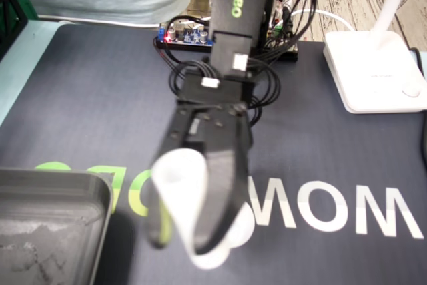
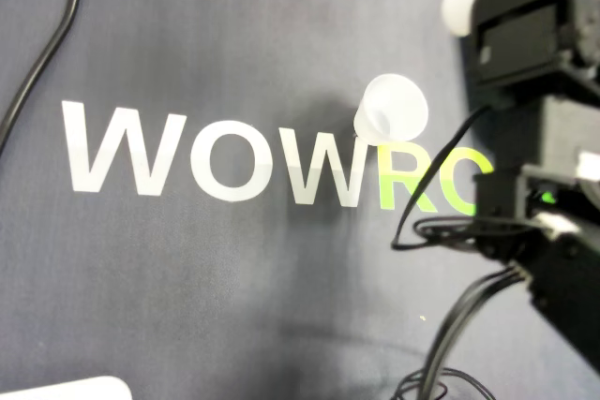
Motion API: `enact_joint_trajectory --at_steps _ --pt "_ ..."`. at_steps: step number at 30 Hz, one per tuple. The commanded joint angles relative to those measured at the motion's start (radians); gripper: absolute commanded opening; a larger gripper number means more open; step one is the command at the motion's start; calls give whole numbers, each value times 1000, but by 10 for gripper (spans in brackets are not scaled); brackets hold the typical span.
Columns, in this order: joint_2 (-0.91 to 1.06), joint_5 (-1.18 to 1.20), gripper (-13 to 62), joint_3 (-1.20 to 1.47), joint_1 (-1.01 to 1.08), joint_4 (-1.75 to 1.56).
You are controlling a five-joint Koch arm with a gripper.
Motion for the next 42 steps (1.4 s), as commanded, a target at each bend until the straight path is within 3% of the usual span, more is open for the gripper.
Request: enact_joint_trajectory --at_steps 1,9,23,33,42 --pt "46 43 58 -72 15 6" --pt "63 411 58 -365 169 396" --pt "-169 1097 57 -830 403 804" --pt "-295 1638 58 -864 466 830" --pt "-400 1965 58 -862 485 792"
